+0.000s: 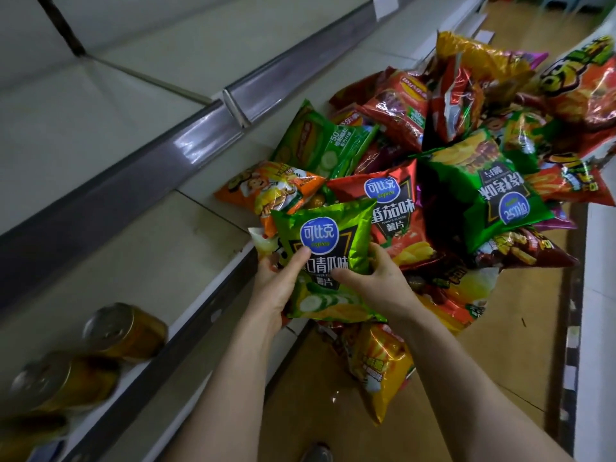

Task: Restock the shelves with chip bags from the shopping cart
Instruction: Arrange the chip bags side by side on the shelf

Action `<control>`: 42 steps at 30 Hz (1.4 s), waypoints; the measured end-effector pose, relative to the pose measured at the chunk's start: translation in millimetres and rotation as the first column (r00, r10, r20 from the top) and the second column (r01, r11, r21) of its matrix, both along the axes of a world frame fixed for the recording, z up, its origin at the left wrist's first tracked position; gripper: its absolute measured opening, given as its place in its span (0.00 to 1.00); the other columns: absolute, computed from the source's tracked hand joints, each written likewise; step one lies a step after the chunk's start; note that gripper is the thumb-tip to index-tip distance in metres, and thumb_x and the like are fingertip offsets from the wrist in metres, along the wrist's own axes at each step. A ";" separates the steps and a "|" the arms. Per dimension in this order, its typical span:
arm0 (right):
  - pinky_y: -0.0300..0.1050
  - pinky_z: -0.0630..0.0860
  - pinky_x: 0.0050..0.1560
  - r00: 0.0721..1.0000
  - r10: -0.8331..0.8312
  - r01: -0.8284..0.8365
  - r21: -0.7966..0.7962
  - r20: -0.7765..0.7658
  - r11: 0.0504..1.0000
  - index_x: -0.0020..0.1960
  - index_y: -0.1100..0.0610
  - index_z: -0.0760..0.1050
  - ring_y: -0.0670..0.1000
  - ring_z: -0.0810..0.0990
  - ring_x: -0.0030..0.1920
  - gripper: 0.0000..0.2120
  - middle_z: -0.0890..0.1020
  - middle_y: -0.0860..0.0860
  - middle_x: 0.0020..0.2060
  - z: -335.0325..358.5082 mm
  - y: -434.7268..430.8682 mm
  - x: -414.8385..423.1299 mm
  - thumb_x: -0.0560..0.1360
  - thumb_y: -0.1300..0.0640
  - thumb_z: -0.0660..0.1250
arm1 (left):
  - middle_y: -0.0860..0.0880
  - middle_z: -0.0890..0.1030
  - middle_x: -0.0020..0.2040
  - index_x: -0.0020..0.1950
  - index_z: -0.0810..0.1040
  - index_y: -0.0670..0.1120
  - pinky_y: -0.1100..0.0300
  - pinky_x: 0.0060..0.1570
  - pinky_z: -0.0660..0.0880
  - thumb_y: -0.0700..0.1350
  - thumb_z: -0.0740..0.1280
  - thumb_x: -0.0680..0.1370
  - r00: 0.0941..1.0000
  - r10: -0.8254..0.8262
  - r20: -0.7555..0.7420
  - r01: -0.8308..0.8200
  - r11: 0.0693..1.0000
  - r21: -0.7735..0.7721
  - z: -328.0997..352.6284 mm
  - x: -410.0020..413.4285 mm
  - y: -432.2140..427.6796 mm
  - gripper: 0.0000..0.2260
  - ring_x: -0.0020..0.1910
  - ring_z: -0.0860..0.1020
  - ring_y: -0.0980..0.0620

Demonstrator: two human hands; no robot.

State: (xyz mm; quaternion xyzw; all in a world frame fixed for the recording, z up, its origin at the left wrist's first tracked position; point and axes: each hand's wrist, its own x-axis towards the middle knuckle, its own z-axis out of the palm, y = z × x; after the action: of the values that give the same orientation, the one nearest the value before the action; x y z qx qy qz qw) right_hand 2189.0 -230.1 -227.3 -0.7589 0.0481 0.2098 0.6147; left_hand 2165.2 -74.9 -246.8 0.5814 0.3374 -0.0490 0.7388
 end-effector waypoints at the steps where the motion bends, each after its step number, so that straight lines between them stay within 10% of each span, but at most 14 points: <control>1: 0.54 0.80 0.55 1.000 -0.011 0.011 -0.003 0.004 1.000 0.69 0.54 0.67 0.50 0.82 0.52 0.31 0.81 0.49 0.54 -0.8 -0.1 0.7 0.71 0.56 0.76 | 0.50 0.81 0.58 0.69 0.70 0.52 0.50 0.48 0.80 0.58 0.76 0.66 1.000 -0.025 -0.004 0.025 0.999 0.023 -0.2 -0.4 -0.4 0.34 0.52 0.81 0.51; 6: 0.56 0.81 0.53 0.997 -0.060 0.060 0.007 0.042 0.998 0.69 0.52 0.70 0.52 0.82 0.55 0.42 0.81 0.50 0.56 10.2 -1.0 0.4 0.58 0.39 0.77 | 0.50 0.83 0.53 0.62 0.74 0.54 0.45 0.53 0.80 0.59 0.77 0.66 0.996 -0.086 0.019 0.085 0.995 0.047 7.0 -1.6 -1.4 0.28 0.50 0.83 0.47; 12: 0.45 0.83 0.40 0.987 -0.151 0.138 0.192 0.053 0.972 0.51 0.48 0.74 0.51 0.86 0.41 0.14 0.84 0.44 0.38 37.0 -27.6 9.9 0.70 0.53 0.75 | 0.48 0.85 0.50 0.58 0.80 0.52 0.49 0.50 0.81 0.60 0.75 0.63 0.961 -0.203 0.187 0.196 0.979 0.053 40.9 12.5 -5.4 0.26 0.47 0.85 0.48; 18: 0.47 0.82 0.36 0.990 -0.134 0.113 0.304 0.047 0.946 0.59 0.51 0.75 0.54 0.86 0.40 0.22 0.87 0.52 0.44 68.4 -50.7 22.1 0.67 0.48 0.74 | 0.46 0.85 0.51 0.56 0.79 0.51 0.49 0.52 0.80 0.56 0.74 0.64 0.892 -0.382 0.243 0.392 0.920 0.006 69.3 37.4 -32.1 0.23 0.49 0.84 0.45; 22: 0.54 0.82 0.51 0.995 -0.078 0.064 0.216 0.056 0.974 0.61 0.47 0.74 0.54 0.86 0.47 0.32 0.86 0.51 0.48 80.4 -70.5 26.2 0.58 0.41 0.74 | 0.46 0.86 0.47 0.52 0.81 0.49 0.55 0.42 0.82 0.52 0.73 0.71 0.881 -0.393 0.264 0.407 0.913 -0.001 86.5 54.4 -53.3 0.13 0.44 0.85 0.47; 26: 0.44 0.82 0.39 0.978 -0.166 0.138 0.202 0.128 0.970 0.61 0.53 0.75 0.53 0.86 0.42 0.30 0.87 0.51 0.45 92.7 -87.6 30.4 0.61 0.46 0.75 | 0.45 0.85 0.50 0.61 0.78 0.48 0.54 0.42 0.81 0.61 0.73 0.63 0.860 -0.449 0.243 0.462 0.887 0.002 102.5 65.5 -69.8 0.30 0.46 0.85 0.46; 32: 0.52 0.78 0.55 0.957 -0.290 0.289 0.178 -0.023 0.940 0.67 0.50 0.73 0.51 0.83 0.53 0.27 0.84 0.49 0.50 73.7 -110.5 23.1 0.77 0.34 0.58 | 0.43 0.82 0.58 0.69 0.73 0.48 0.41 0.51 0.79 0.68 0.78 0.56 0.938 -0.308 0.159 0.328 0.937 -0.122 85.1 67.5 -69.9 0.46 0.52 0.83 0.42; 37: 0.44 0.78 0.46 0.818 -0.572 0.575 0.133 -0.063 0.808 0.70 0.59 0.68 0.52 0.80 0.53 0.24 0.80 0.56 0.55 36.7 -129.3 7.6 0.81 0.45 0.60 | 0.42 0.84 0.54 0.70 0.73 0.47 0.37 0.53 0.78 0.69 0.77 0.54 0.971 -0.228 0.075 0.239 0.948 -0.212 51.0 59.4 -60.7 0.49 0.51 0.83 0.41; 42: 0.53 0.76 0.60 0.735 -0.667 0.673 -0.009 0.120 0.740 0.70 0.59 0.68 0.52 0.76 0.57 0.25 0.75 0.54 0.59 34.3 -143.3 30.1 0.78 0.48 0.66 | 0.41 0.84 0.52 0.62 0.79 0.47 0.42 0.52 0.78 0.69 0.74 0.53 0.960 -0.279 0.036 0.280 0.935 -0.217 36.8 59.4 -66.6 0.43 0.50 0.83 0.40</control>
State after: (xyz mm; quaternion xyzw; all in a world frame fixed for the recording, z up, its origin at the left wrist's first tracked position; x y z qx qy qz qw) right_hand 2219.0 -373.4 -193.0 -0.7166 0.2898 -0.0684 0.6308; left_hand 2224.6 -141.4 -210.1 0.5381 0.2422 -0.1890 0.7849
